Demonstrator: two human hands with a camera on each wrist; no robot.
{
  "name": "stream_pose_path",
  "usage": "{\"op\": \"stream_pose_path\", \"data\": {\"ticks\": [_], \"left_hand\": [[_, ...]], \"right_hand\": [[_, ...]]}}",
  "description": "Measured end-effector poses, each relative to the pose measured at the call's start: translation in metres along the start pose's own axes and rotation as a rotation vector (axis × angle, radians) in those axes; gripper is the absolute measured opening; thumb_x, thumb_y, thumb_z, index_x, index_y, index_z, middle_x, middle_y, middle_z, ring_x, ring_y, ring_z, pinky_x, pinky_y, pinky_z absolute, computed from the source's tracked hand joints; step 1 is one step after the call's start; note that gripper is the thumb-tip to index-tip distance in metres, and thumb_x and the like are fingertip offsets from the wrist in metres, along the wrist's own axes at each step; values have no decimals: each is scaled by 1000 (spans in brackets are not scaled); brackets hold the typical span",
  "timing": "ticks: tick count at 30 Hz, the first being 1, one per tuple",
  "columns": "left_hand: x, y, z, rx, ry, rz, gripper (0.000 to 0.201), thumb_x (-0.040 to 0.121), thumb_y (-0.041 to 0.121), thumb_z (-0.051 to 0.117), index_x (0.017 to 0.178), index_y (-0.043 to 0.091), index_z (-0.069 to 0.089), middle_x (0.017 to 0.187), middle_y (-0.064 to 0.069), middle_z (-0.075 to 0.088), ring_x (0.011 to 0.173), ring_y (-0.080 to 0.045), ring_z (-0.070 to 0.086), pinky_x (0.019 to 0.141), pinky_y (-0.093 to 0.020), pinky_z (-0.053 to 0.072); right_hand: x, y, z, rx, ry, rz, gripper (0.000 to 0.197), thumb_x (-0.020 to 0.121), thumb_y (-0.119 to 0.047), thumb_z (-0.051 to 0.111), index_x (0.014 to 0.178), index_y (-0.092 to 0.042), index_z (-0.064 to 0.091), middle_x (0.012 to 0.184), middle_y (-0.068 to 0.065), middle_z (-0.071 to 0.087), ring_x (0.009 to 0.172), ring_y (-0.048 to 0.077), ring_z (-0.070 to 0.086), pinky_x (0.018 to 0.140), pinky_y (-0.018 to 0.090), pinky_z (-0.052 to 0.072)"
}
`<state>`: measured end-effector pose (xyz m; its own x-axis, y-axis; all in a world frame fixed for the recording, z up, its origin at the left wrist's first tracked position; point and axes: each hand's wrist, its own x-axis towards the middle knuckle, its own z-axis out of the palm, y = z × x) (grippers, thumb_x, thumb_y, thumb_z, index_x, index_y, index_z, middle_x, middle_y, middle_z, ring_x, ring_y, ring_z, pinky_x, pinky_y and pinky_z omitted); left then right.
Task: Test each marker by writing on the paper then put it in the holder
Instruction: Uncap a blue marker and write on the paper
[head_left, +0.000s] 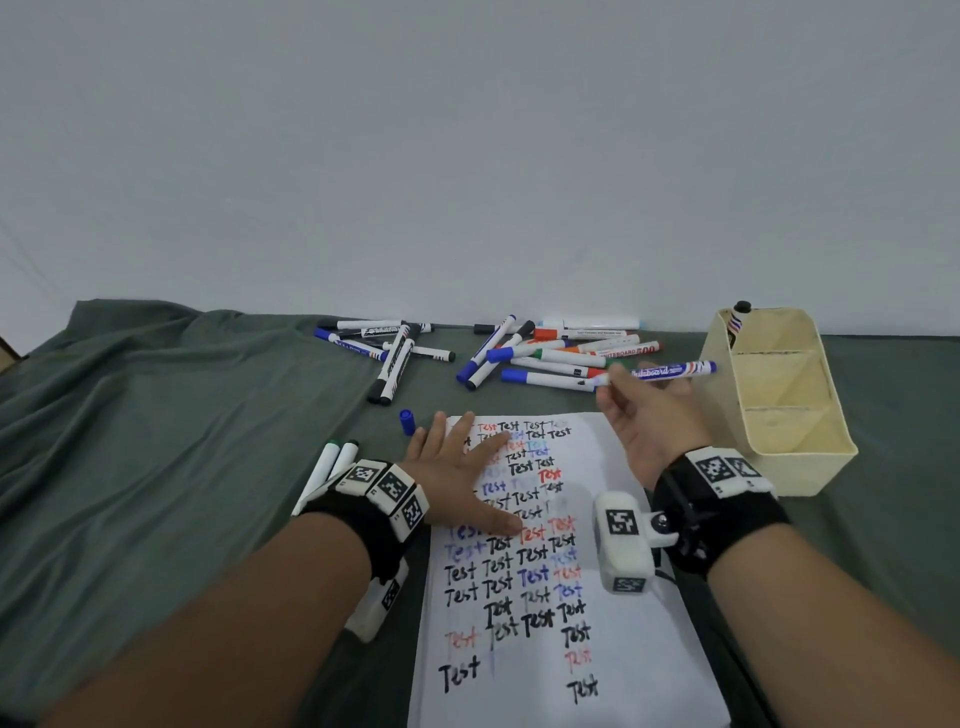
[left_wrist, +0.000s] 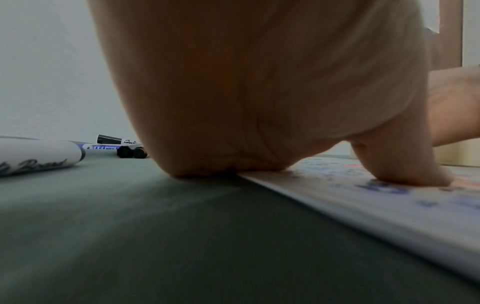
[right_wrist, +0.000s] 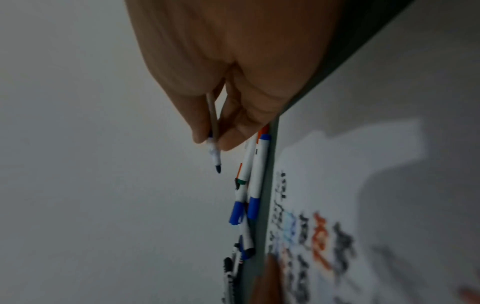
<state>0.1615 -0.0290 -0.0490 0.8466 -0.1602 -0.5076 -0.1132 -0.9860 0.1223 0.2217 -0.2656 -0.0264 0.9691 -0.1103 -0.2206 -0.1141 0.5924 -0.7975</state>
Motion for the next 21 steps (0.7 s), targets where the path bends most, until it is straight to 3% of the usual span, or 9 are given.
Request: {"op": "stream_pose_path", "data": {"ticks": [3, 6, 11, 17, 21], "left_hand": [[0, 1, -1, 18, -12, 2, 122, 58, 100, 45, 145, 55, -26, 157, 3, -40, 141, -30, -41, 118, -53, -20], [-2, 2, -2, 27, -30, 1, 122, 60, 99, 45, 146, 52, -28, 156, 2, -42, 141, -30, -41, 118, -53, -19], [-2, 3, -2, 21, -30, -2, 123, 60, 99, 47, 147, 52, -27, 156, 2, -43, 142, -29, -41, 118, -52, -20], [2, 0, 1, 19, -20, -5, 125, 54, 102, 44, 145, 54, -27, 156, 3, -43, 141, -29, -42, 117, -51, -21], [4, 0, 1, 14, -22, -6, 127, 48, 103, 41, 144, 55, -28, 156, 3, -42, 141, -28, -42, 116, -50, -22]], "right_hand": [[3, 14, -6, -206, -47, -78, 27, 81, 5, 80, 98, -10, 66, 93, 10, 76, 86, 23, 75, 75, 29, 60], [5, 24, -11, -403, -70, -138, 21, 80, 3, 81, 83, -15, 71, 78, 6, 76, 80, 20, 74, 72, 27, 59], [5, 32, -20, -680, -124, -217, 14, 78, -11, 85, 81, -19, 74, 78, -1, 77, 70, 6, 71, 65, 18, 55], [3, 32, -18, -777, -163, -206, 12, 79, -14, 86, 81, -19, 75, 81, 0, 77, 82, 17, 74, 81, 35, 60], [3, 32, -17, -807, -179, -213, 12, 79, -13, 85, 79, -19, 75, 80, 0, 77, 81, 17, 73, 82, 38, 61]]}}
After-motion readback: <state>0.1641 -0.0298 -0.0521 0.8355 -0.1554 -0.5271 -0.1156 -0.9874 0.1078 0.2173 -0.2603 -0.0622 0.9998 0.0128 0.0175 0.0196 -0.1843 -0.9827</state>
